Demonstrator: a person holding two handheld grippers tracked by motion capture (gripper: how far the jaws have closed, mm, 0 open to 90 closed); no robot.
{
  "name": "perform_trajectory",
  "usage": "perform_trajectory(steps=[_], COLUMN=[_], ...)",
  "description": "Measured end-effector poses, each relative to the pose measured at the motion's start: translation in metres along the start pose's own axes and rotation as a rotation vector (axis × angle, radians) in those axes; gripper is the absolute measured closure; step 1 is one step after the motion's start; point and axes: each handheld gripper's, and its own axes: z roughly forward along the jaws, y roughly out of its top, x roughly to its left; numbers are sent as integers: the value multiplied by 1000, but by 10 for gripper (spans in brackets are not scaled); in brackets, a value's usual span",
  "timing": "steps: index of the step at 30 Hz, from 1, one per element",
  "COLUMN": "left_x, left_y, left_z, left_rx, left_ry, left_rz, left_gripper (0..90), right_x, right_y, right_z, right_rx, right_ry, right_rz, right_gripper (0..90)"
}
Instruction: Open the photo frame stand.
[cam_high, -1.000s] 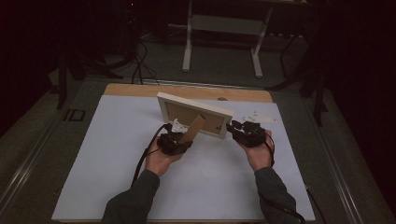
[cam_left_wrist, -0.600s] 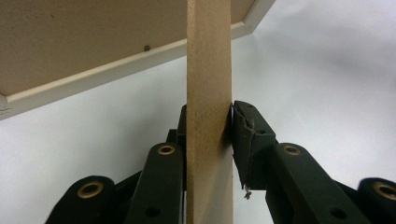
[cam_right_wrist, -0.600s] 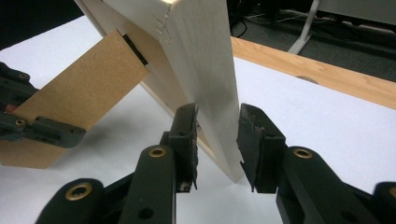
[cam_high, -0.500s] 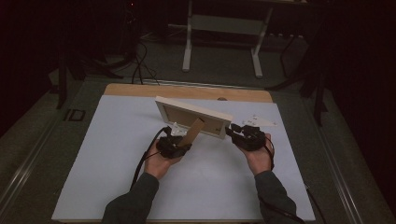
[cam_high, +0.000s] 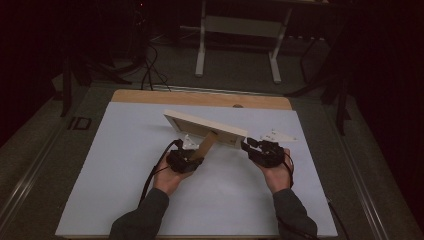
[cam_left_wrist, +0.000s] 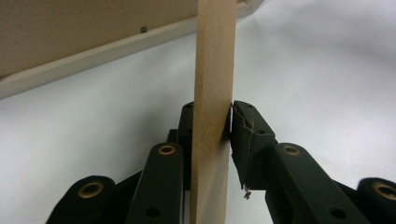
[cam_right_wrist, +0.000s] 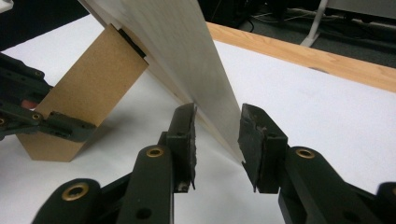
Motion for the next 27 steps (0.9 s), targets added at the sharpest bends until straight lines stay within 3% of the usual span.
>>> perform_trajectory(steps=[5,11,27], left_x=[0,-1,1], left_y=[-1,-1,-1], left_z=[-1,-3,-18], left_rx=[-1,-1,-25], left_ry=[0,-7,21], left_rz=[2,12,22], left_gripper=[746,682,615], right_x=[-1,-2,-6], right_y=[-4,-9,-15], right_z=[-1,-2,-5], right_rx=[0,-1,-1], right_ry=[4,7,12], right_rz=[9,18,33], right_gripper=[653,649,622])
